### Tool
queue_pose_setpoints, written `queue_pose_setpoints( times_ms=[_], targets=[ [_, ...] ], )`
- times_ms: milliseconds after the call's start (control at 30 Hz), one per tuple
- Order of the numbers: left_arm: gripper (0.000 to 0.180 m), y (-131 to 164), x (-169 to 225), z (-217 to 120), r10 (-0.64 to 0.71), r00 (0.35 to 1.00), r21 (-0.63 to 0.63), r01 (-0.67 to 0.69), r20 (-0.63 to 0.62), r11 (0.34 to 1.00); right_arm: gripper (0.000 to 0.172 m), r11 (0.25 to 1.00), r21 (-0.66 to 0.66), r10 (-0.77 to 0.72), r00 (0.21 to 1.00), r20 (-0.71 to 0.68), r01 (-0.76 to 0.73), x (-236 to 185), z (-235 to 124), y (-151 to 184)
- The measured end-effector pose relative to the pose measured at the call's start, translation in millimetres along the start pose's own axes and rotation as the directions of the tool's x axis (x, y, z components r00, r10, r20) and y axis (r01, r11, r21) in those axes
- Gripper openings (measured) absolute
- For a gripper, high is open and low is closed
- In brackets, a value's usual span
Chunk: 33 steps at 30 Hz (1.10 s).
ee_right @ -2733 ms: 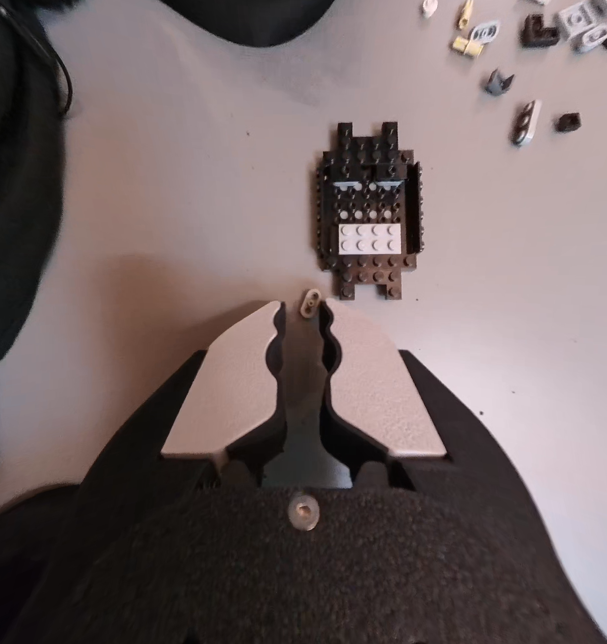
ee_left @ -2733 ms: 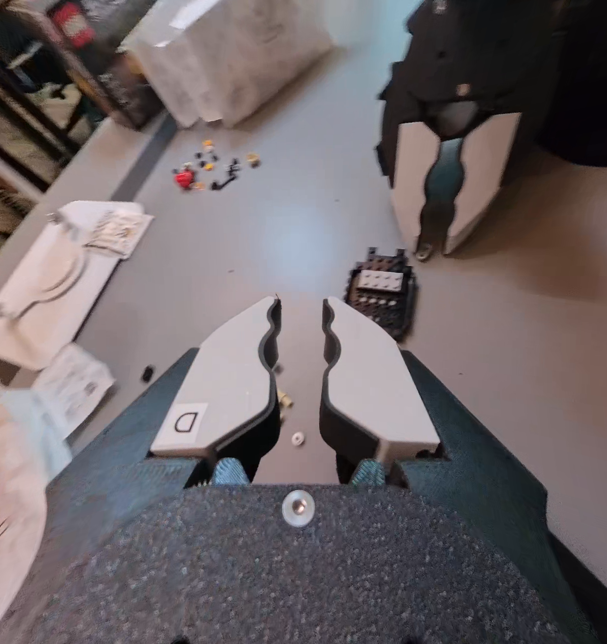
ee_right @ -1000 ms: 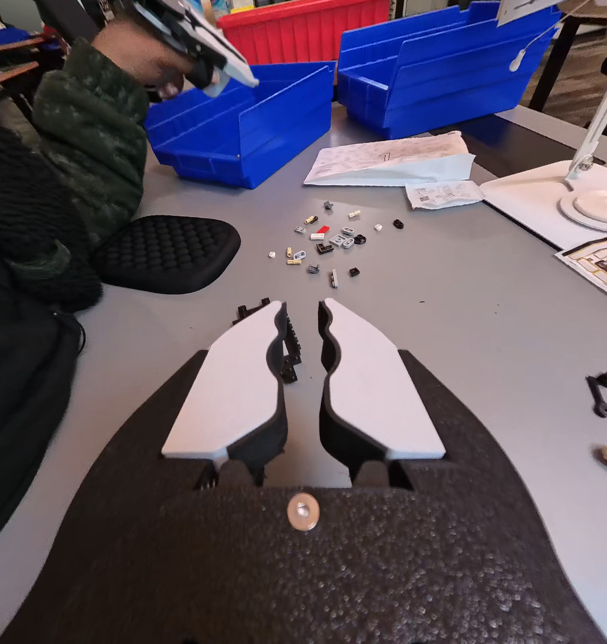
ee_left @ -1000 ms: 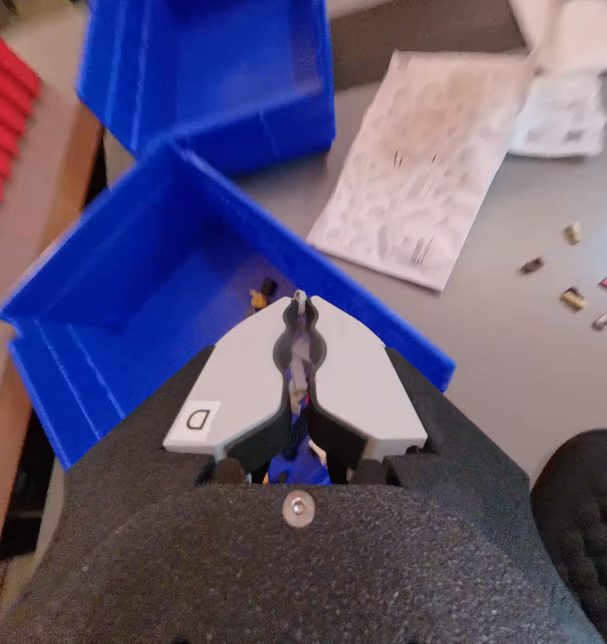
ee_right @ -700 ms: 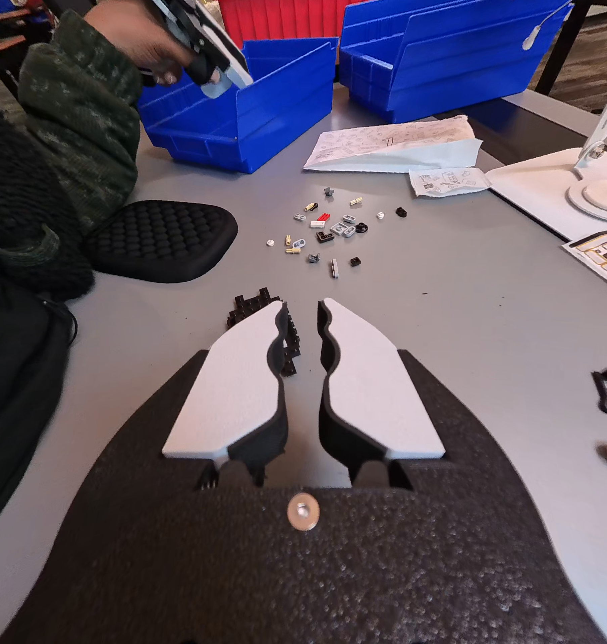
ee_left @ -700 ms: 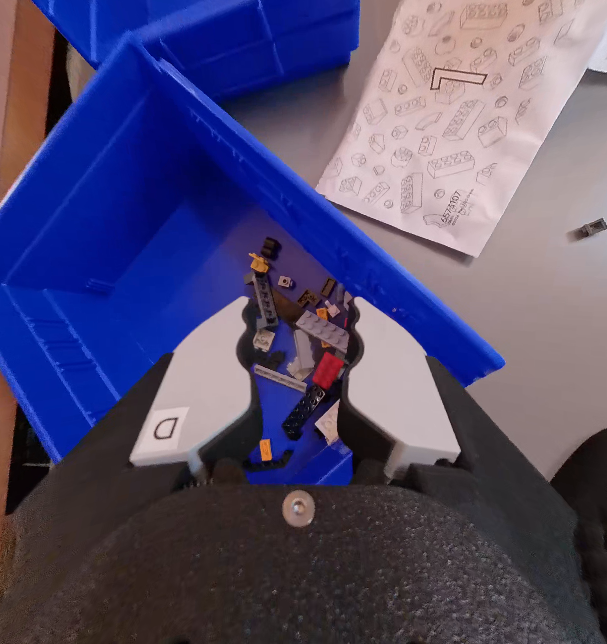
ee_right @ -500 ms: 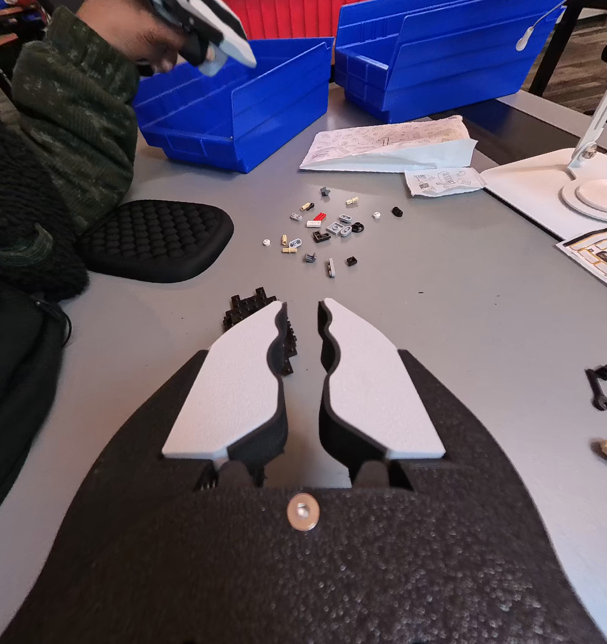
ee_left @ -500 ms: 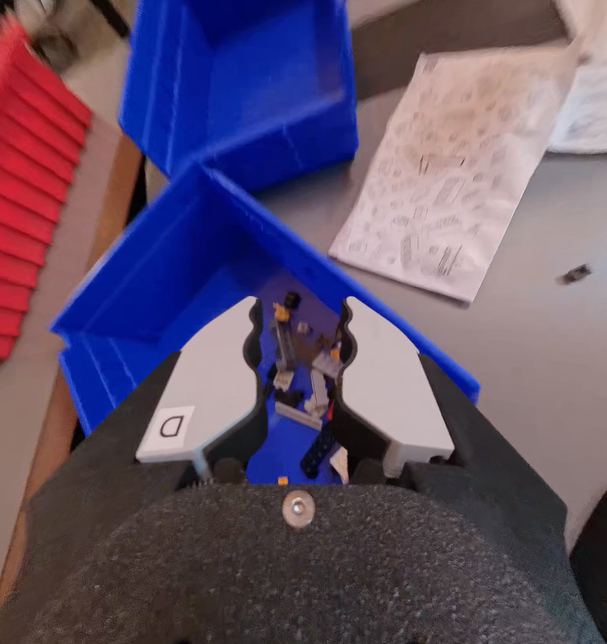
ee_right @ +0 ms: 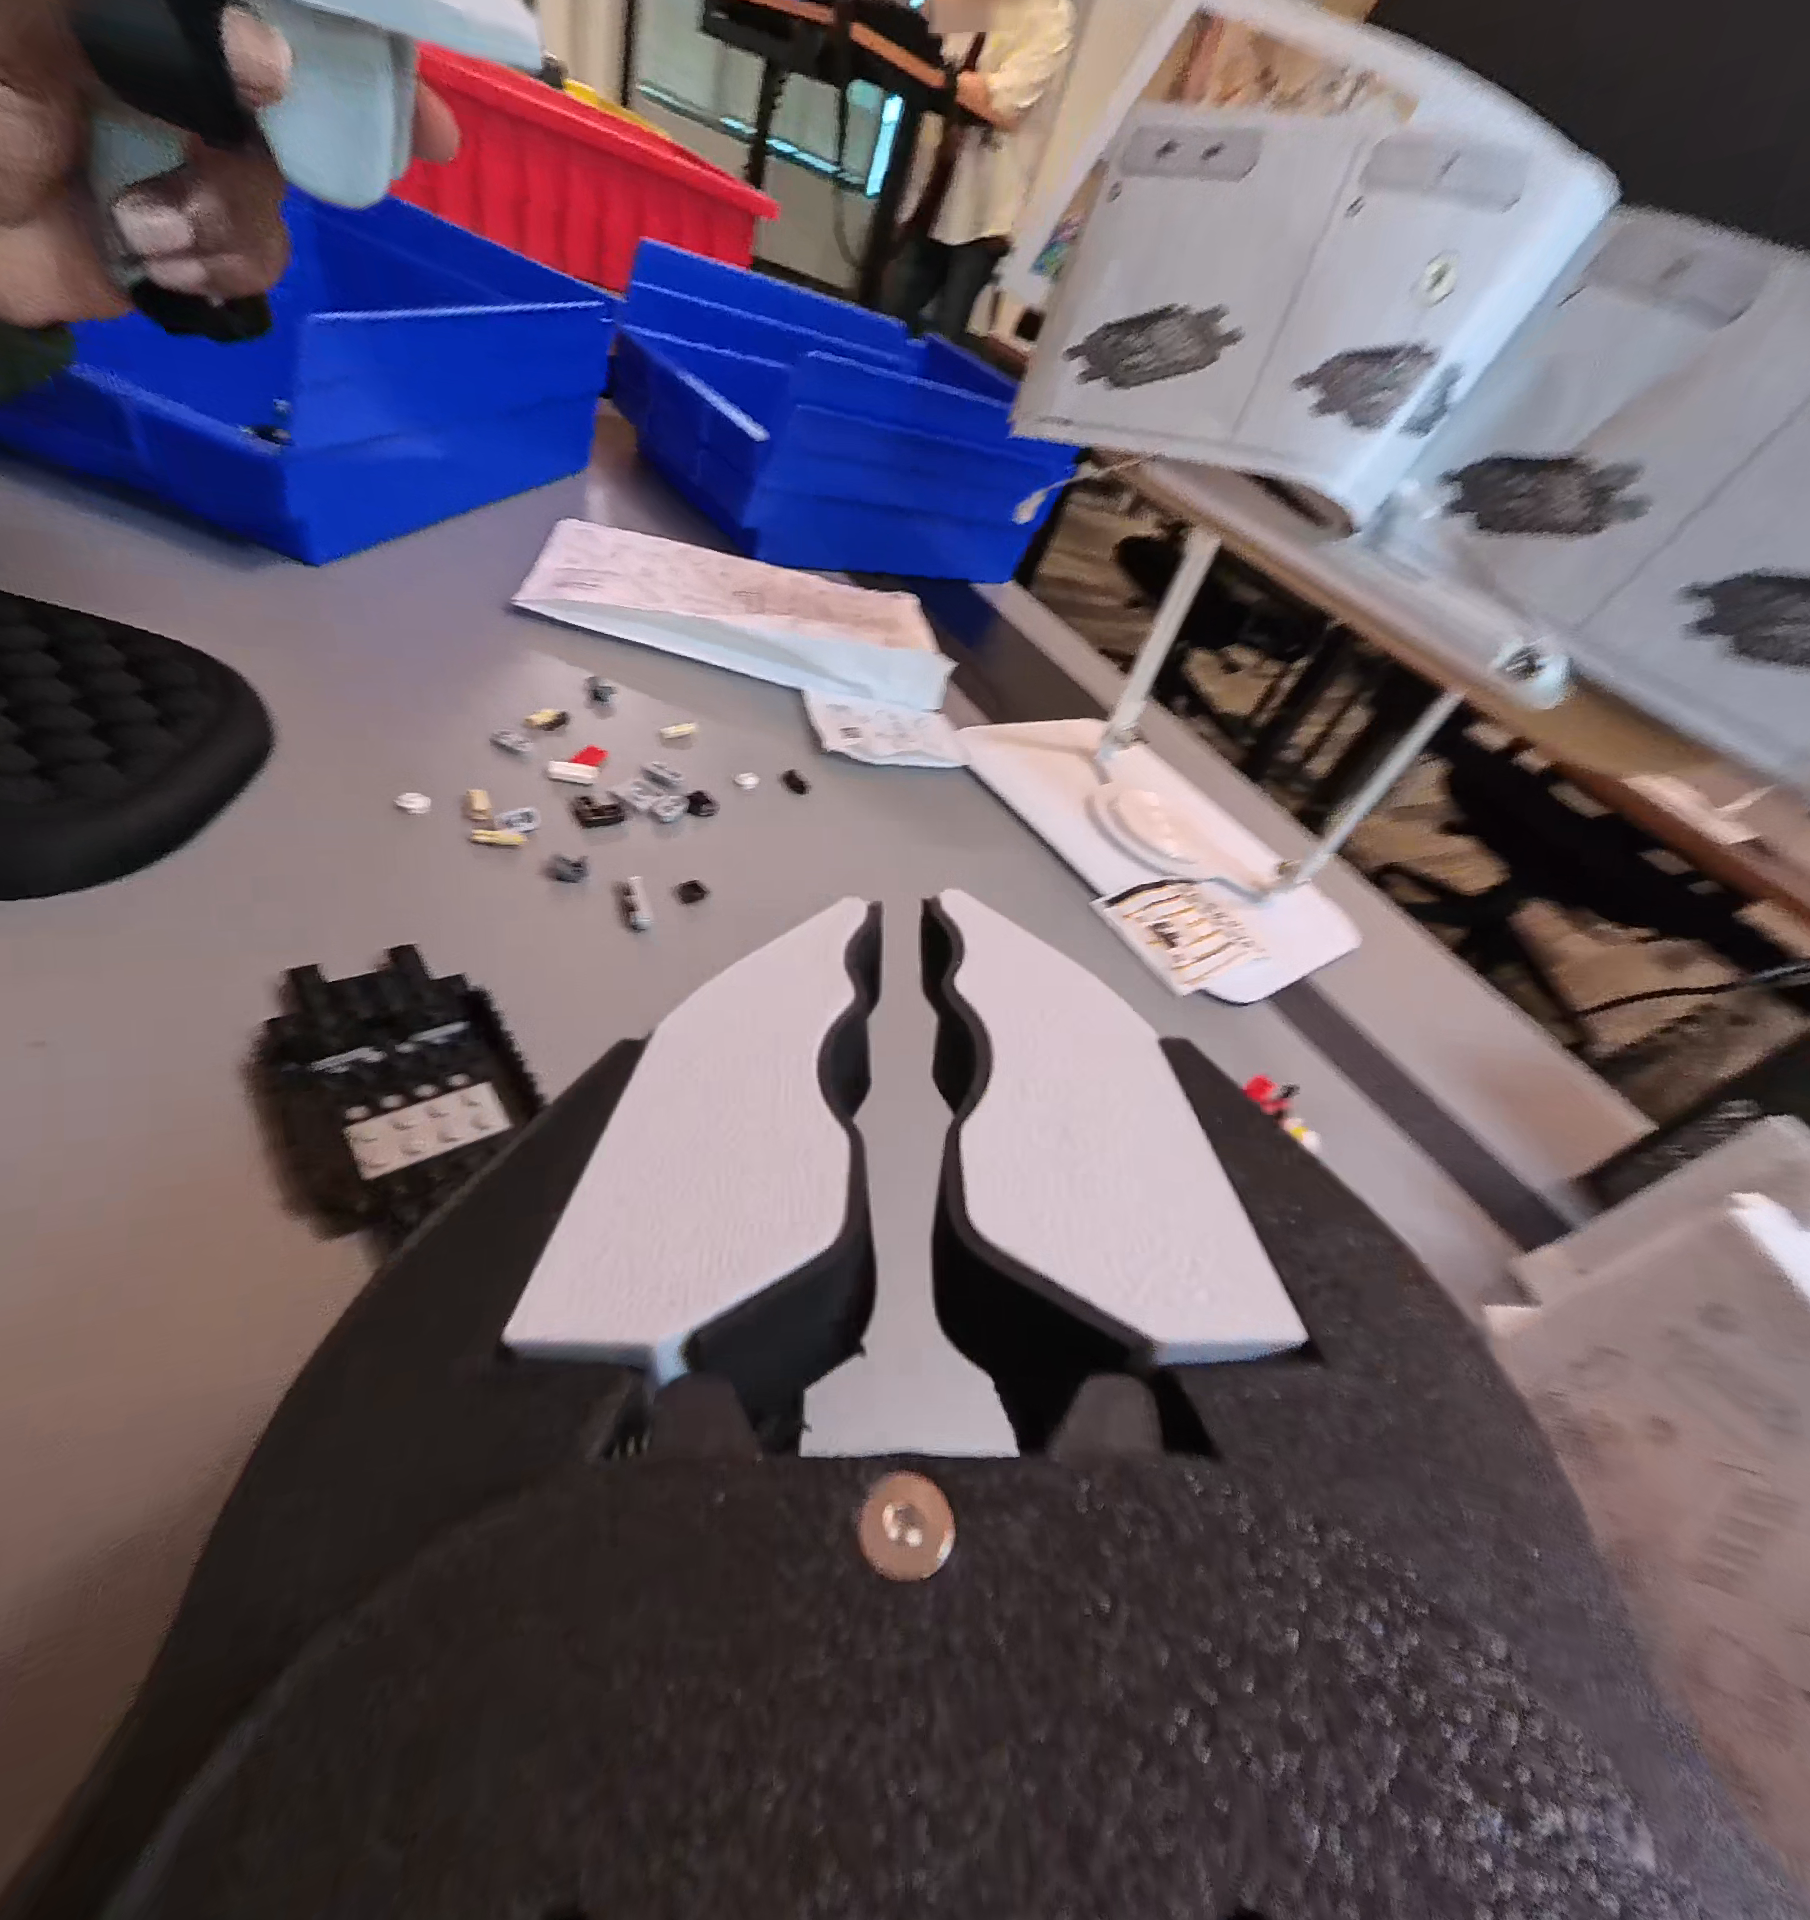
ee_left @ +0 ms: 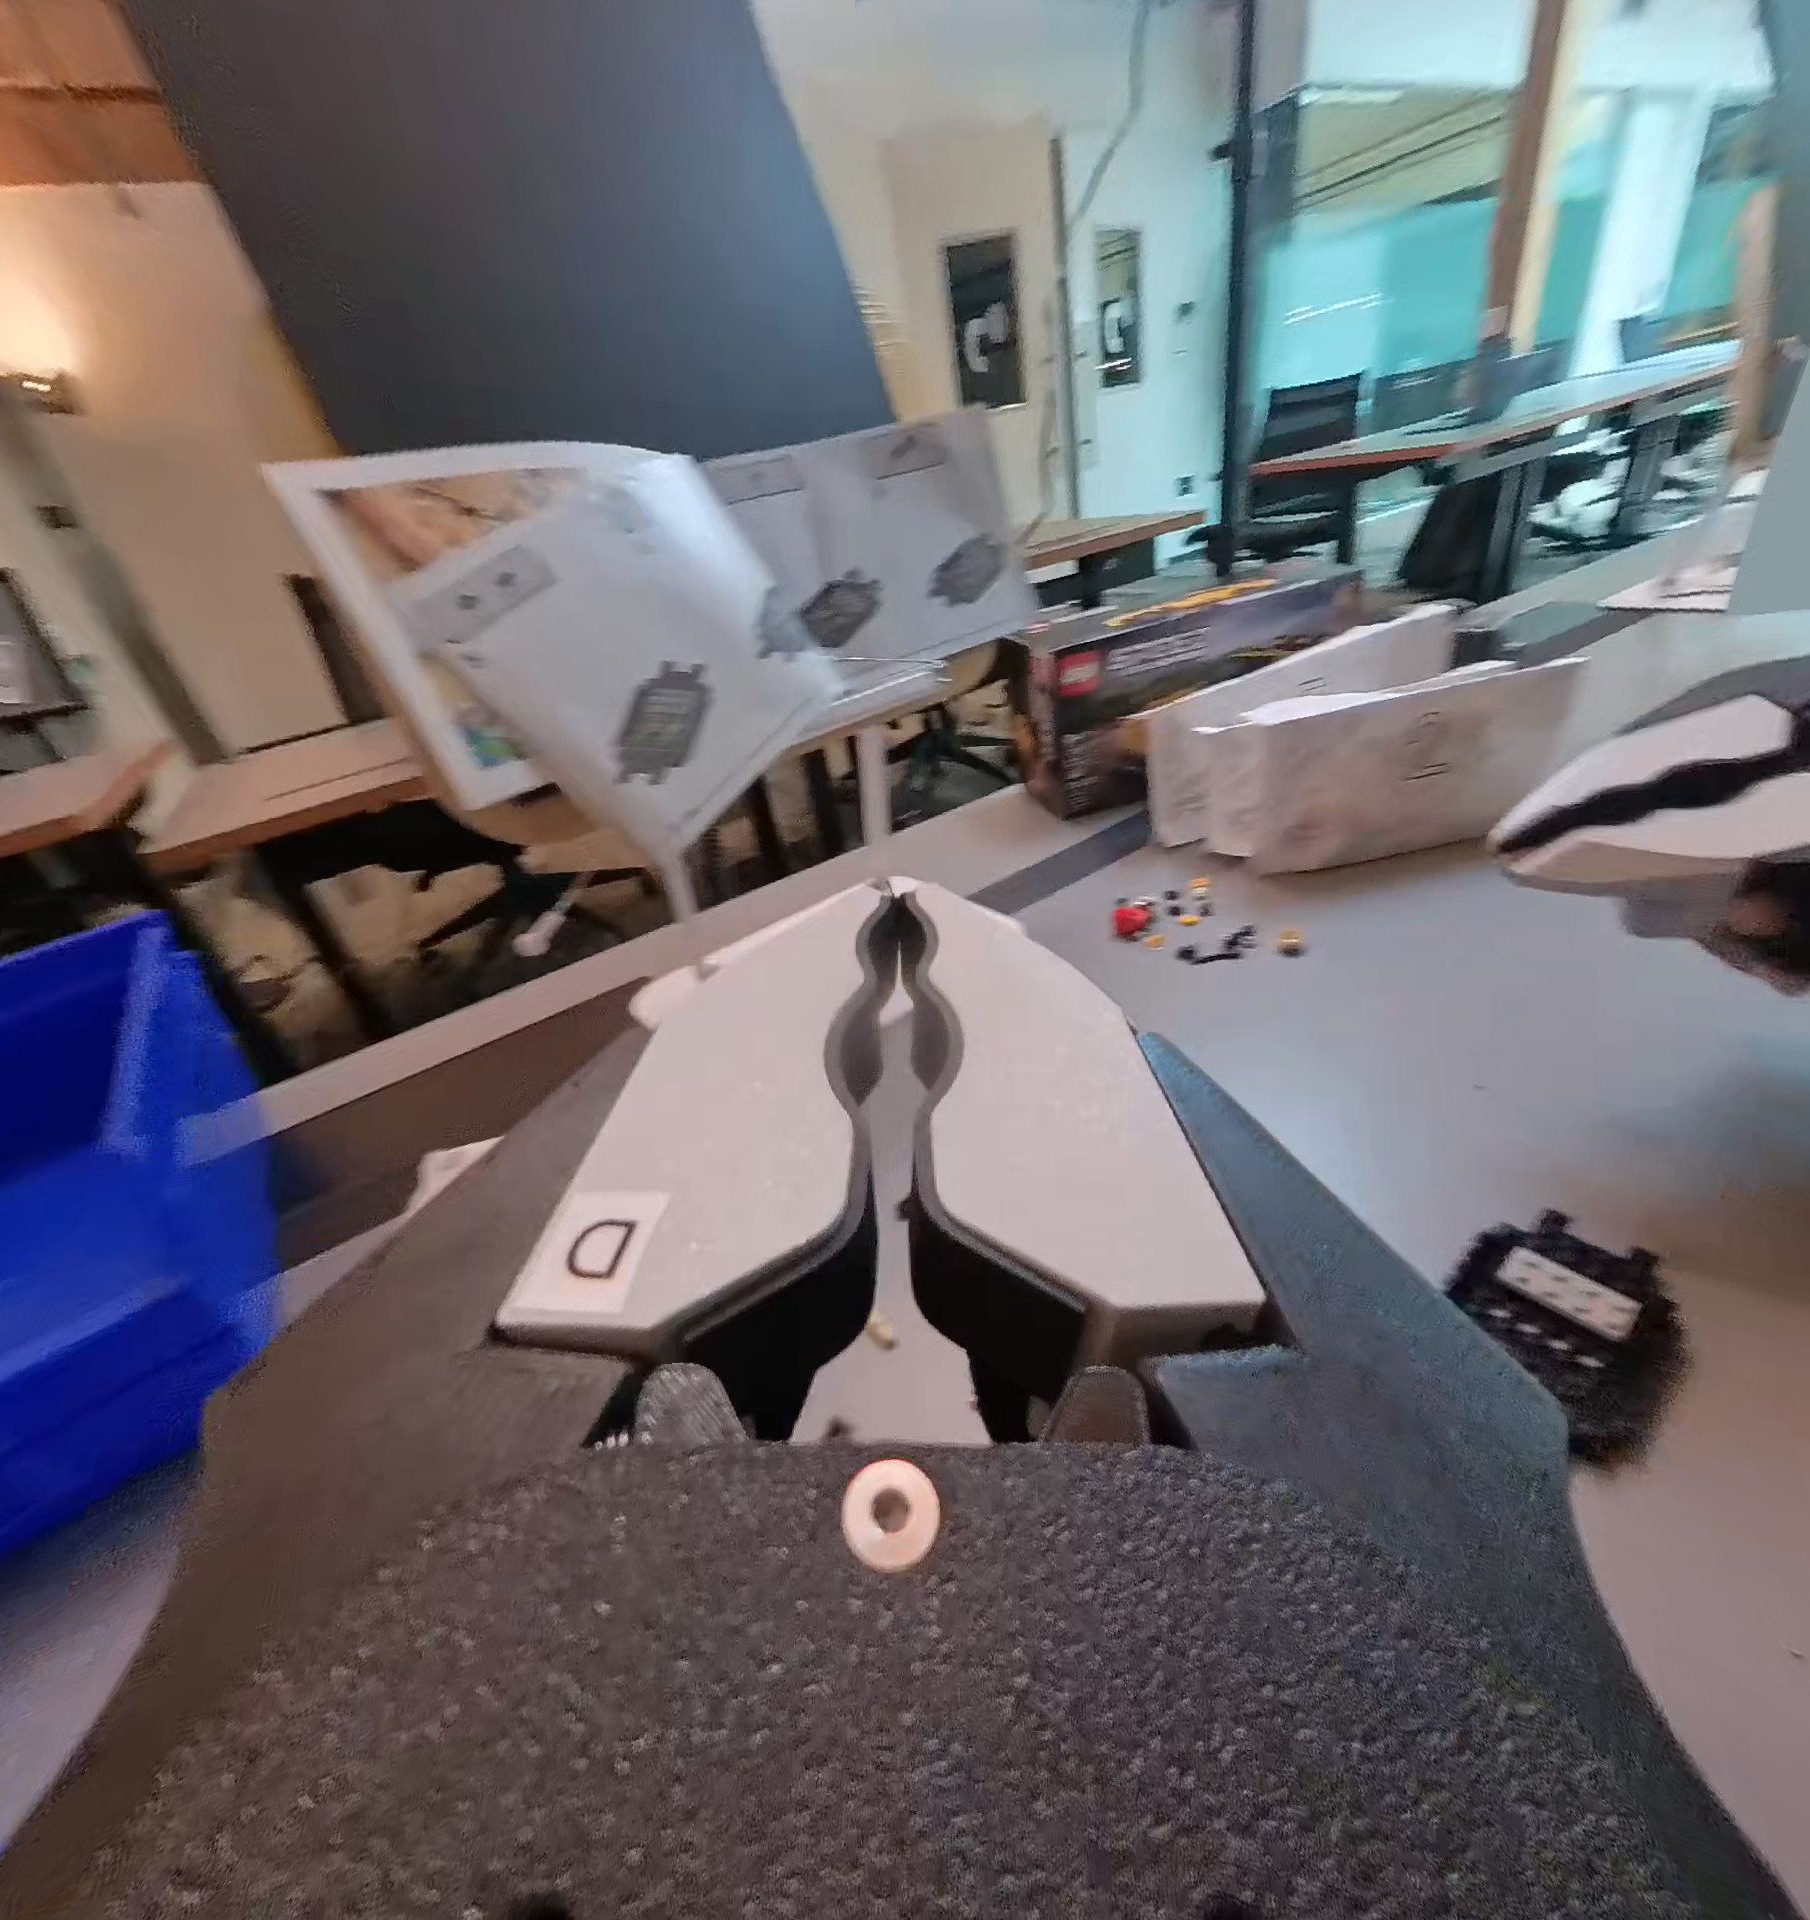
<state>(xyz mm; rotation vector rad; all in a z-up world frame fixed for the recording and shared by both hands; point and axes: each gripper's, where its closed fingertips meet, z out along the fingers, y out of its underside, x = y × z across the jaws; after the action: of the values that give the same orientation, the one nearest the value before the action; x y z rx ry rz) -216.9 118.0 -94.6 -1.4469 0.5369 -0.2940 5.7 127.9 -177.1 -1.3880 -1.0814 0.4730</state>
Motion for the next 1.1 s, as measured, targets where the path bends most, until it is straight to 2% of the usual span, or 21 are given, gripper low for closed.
queue_pose_setpoints(
  times_ms=[33,200,300,467,533,767,833,967,1100],
  targets=[
    [0.000,4,10,6,-0.013,0.999,-0.006,0.013,-0.035,1.000,0.000,0.999,0.012,-0.037,0.998,-0.044,0.038,5,-2,-3],
    [0.000,27,54,29,-0.001,0.987,-0.031,-0.004,-0.161,1.000,0.000,0.984,0.004,-0.175,0.962,-0.208,0.180,23,-11,-9],
    [0.000,43,70,40,-0.005,0.978,-0.031,-0.002,-0.210,1.000,0.000,0.991,-0.007,-0.130,0.960,-0.249,0.133,31,-12,-7],
    [0.005,74,76,58,-0.098,0.965,-0.135,0.067,-0.244,0.989,0.000,1.000,-0.009,-0.014,0.966,-0.259,0.012,39,-7,6],
    [0.007,81,75,63,-0.104,0.966,-0.162,0.066,-0.237,0.985,0.012,0.999,-0.027,0.019,0.968,-0.250,-0.027,41,-4,15],
    [0.007,94,70,93,-0.045,0.976,-0.190,0.004,-0.212,0.982,0.025,0.995,-0.055,0.072,0.977,-0.202,-0.084,41,6,28],
    [0.006,92,68,102,-0.055,0.976,-0.184,0.016,-0.211,0.983,0.024,0.995,-0.074,0.057,0.986,-0.159,-0.070,34,10,31],
    [0.005,94,70,105,0.012,0.970,-0.173,-0.055,-0.242,0.983,0.022,0.992,-0.121,0.054,0.996,0.073,-0.045,-5,17,37],
    [0.004,97,74,98,0.055,0.963,-0.176,-0.105,-0.265,0.979,0.026,0.973,-0.226,0.123,0.921,0.370,-0.040,-57,13,46]
  ],
)
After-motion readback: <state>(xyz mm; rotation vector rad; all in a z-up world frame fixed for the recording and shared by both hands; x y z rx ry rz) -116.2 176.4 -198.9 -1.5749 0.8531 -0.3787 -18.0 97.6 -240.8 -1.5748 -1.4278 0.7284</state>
